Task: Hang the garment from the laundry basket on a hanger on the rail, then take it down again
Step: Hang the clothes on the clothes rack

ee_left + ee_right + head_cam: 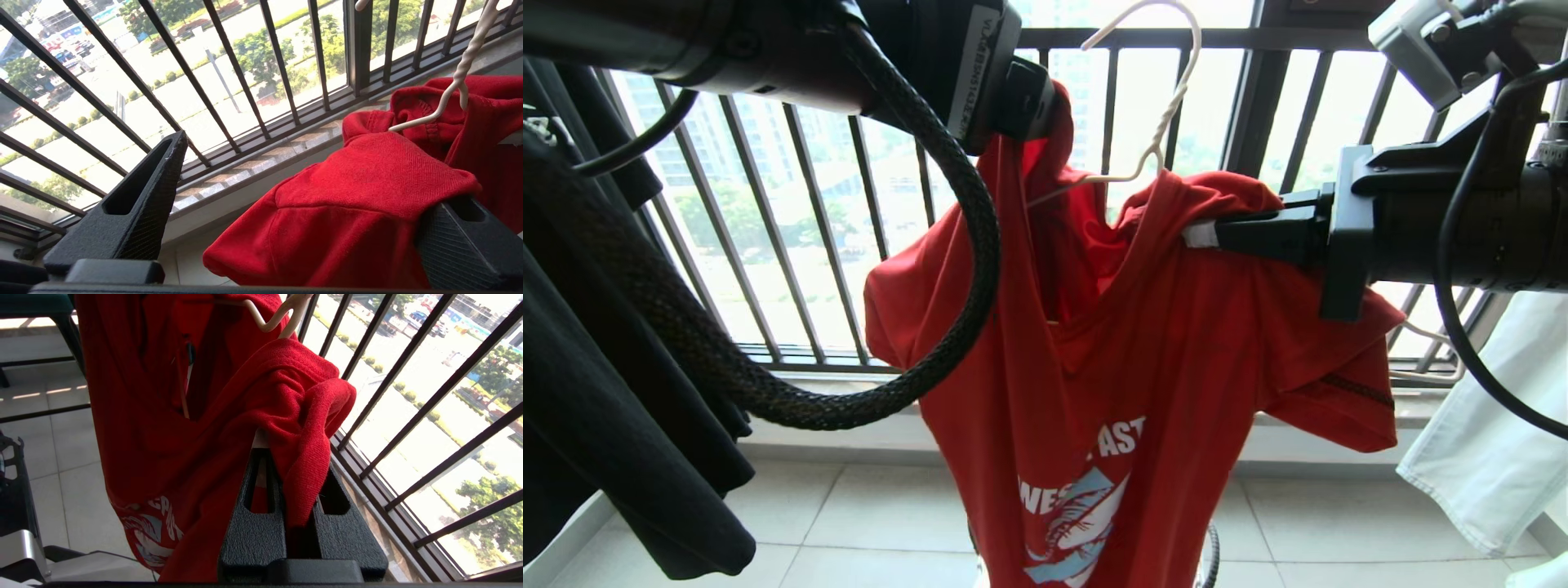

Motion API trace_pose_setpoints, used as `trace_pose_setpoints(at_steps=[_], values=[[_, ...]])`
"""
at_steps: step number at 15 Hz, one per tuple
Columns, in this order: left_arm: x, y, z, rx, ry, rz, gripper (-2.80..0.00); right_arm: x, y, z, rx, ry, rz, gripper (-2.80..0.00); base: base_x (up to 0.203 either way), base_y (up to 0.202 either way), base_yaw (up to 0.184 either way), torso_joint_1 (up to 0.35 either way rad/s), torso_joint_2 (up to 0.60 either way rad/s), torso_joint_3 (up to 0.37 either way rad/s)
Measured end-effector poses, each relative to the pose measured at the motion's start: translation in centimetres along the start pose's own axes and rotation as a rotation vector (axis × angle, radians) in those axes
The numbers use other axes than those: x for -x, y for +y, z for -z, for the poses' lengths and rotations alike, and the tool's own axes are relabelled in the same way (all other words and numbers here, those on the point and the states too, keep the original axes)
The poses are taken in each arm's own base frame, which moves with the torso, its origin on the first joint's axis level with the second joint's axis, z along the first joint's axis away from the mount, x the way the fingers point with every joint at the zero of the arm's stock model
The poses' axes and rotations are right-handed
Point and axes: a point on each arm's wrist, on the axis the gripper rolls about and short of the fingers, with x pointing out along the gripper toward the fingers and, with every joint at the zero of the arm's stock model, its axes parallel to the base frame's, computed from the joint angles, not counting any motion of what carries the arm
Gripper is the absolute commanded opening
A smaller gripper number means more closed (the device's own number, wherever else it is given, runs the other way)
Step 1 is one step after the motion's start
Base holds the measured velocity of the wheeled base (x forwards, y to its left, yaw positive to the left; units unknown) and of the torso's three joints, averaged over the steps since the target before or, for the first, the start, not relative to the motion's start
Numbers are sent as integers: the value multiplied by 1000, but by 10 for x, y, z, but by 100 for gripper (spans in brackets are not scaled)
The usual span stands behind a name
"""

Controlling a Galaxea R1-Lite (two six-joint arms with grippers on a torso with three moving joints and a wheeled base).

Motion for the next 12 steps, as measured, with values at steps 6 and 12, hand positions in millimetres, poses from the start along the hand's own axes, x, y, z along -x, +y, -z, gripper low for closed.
trace_pose_setpoints(at_steps=[6,12], values=[[-11,3,4,-2,23,-29,0,-2,3,6,-6,17,-12,-280,0,0,0,0,0,0],[-27,2,16,-42,119,-124,0,2,5,11,-7,37,13,-280,0,0,0,0,0,0]])
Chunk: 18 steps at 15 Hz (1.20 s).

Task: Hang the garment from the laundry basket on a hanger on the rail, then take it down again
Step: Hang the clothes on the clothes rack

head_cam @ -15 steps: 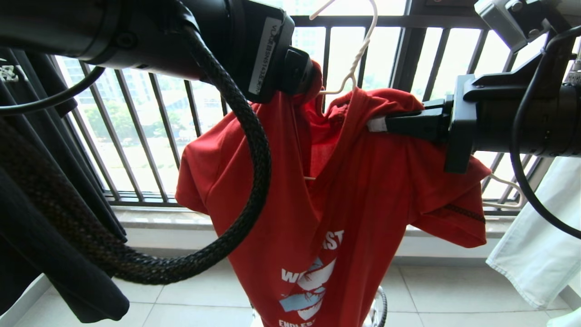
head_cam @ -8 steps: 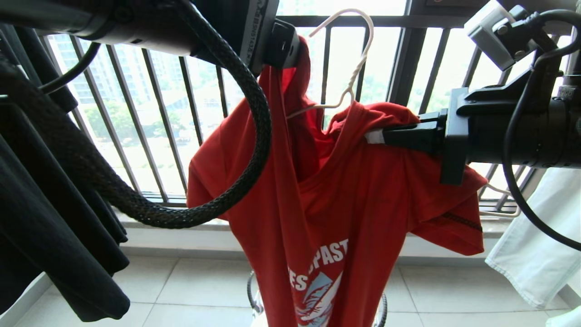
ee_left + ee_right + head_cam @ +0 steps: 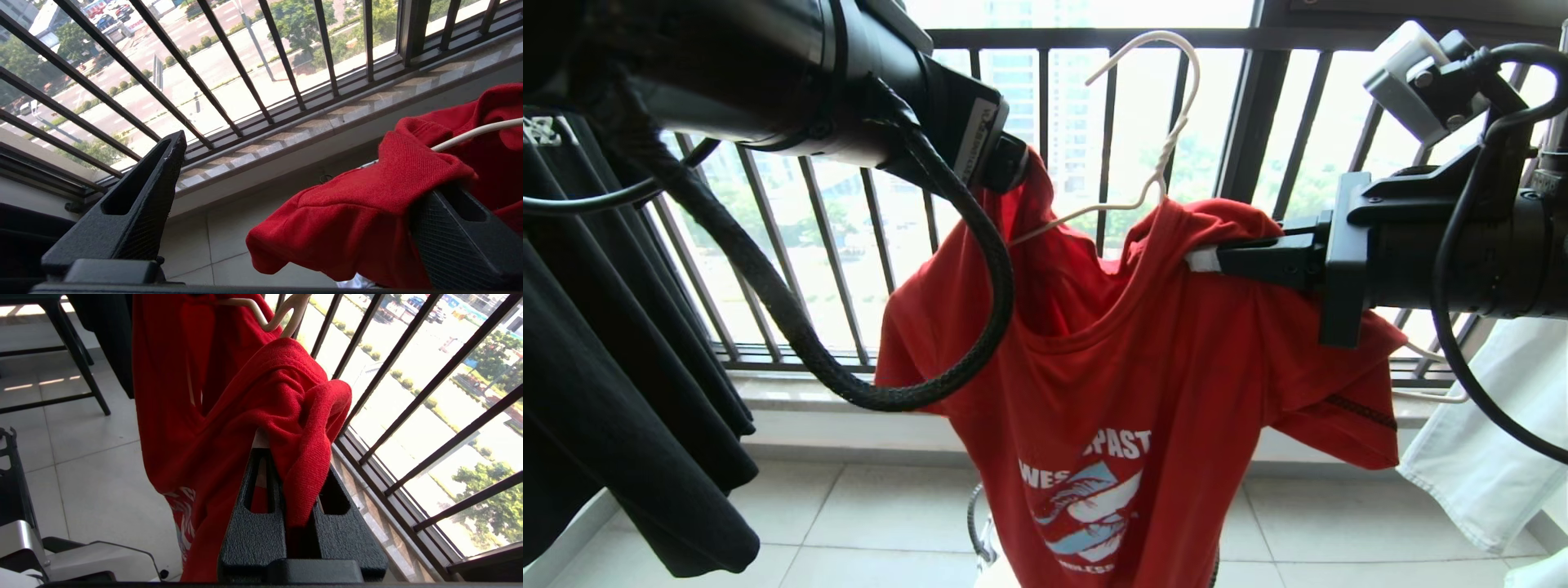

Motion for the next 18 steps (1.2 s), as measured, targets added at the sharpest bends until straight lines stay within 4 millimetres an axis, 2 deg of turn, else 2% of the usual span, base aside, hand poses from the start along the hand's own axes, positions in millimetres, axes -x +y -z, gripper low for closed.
trace_pose_setpoints(at_steps=[6,12,14,16,17,18], values=[[0,-6,8,13,67,-3,0,11,1,-10,10,-38,20,-280,0,0,0,0,0,0],[6,-38,1,78,5,102,0,15,0,-15,-3,-59,32,-280,0,0,0,0,0,0],[10,-38,1,92,-2,143,0,16,-1,-15,-15,-61,41,-280,0,0,0,0,0,0],[22,-30,-2,148,-20,241,0,16,-6,-16,-14,-80,63,-280,0,0,0,0,0,0],[27,-26,0,162,-15,267,-280,16,-8,-17,-25,-86,70,-280,0,0,0,0,0,0],[31,-22,5,158,4,273,-280,17,-10,-18,-27,-101,80,-280,0,0,0,0,0,0]])
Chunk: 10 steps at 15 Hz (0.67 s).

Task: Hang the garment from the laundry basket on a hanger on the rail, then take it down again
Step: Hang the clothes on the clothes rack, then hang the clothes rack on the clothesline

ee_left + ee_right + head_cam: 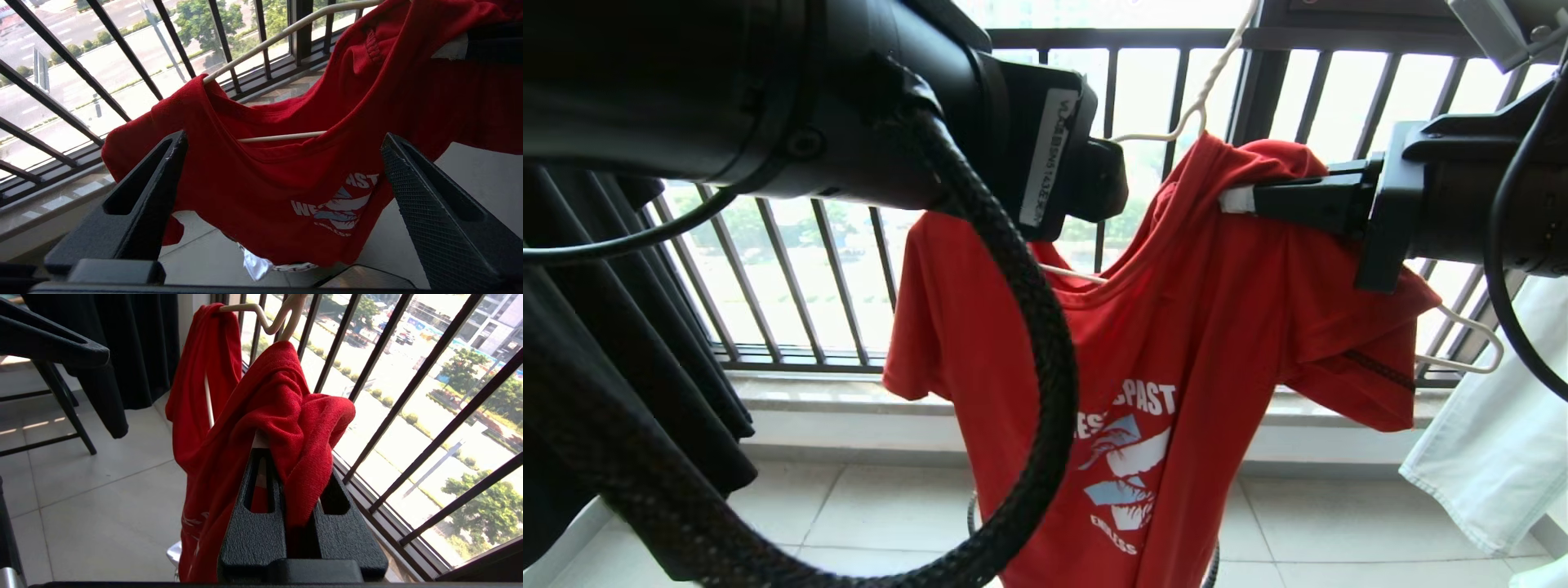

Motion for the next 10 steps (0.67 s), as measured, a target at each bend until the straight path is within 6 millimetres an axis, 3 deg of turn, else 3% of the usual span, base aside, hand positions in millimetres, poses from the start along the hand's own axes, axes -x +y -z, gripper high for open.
trace_pose_setpoints(at_steps=[4,10], values=[[8,17,22,36,70,-40,-280,1,-7,-1,-3,-9,33,-280,0,0,0,0,0,0],[4,69,53,242,169,-87,-280,9,-23,0,6,-15,113,-280,0,0,0,0,0,0]])
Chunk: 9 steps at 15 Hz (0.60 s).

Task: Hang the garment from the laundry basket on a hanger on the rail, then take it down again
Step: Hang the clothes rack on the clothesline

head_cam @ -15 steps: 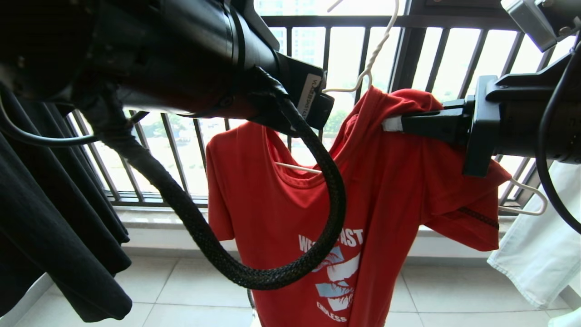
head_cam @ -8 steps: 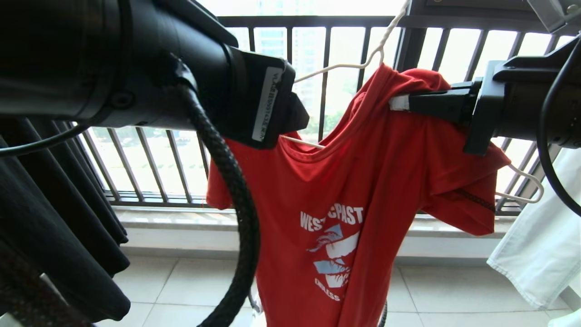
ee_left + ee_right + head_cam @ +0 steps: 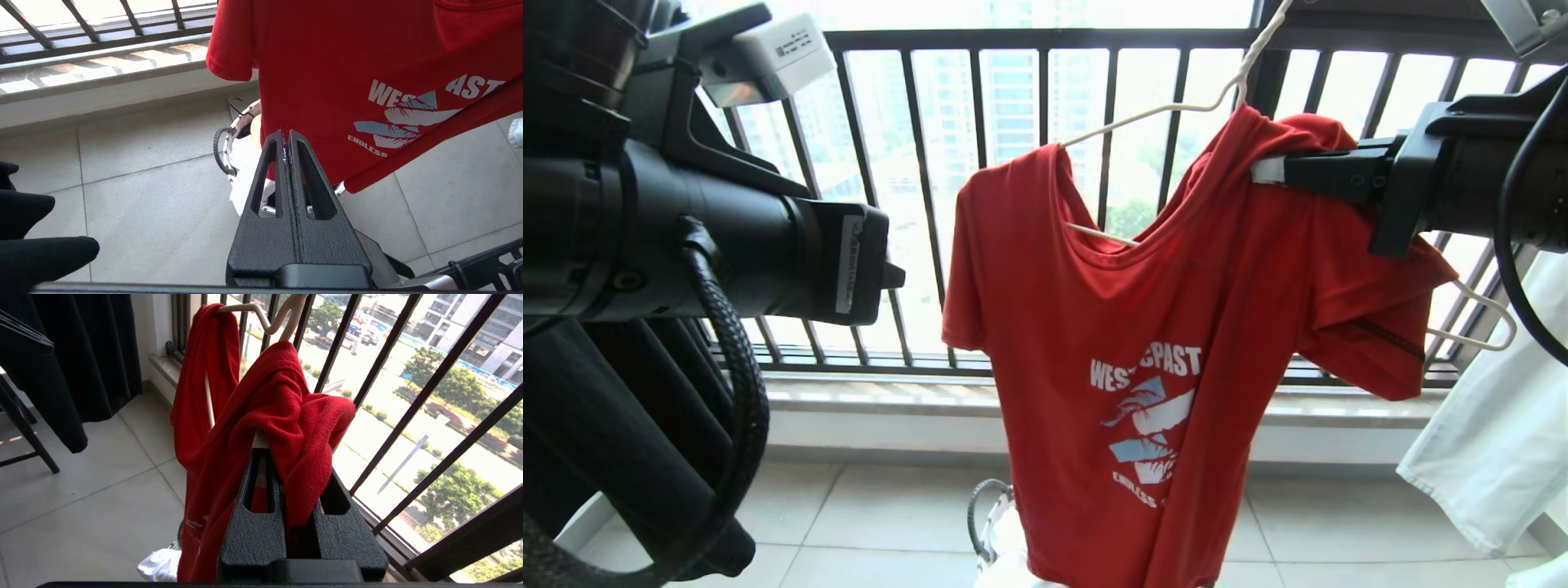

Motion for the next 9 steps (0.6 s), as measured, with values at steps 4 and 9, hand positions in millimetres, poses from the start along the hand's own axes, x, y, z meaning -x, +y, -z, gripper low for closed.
trace_pose_setpoints(at_steps=[4,9], values=[[-1,20,-1,64,-27,66,-280,8,-8,1,0,11,65,-280,0,0,0,0,0,0],[-15,27,-1,76,-4,24,-280,25,-15,3,2,16,126,-280,0,0,0,0,0,0]])
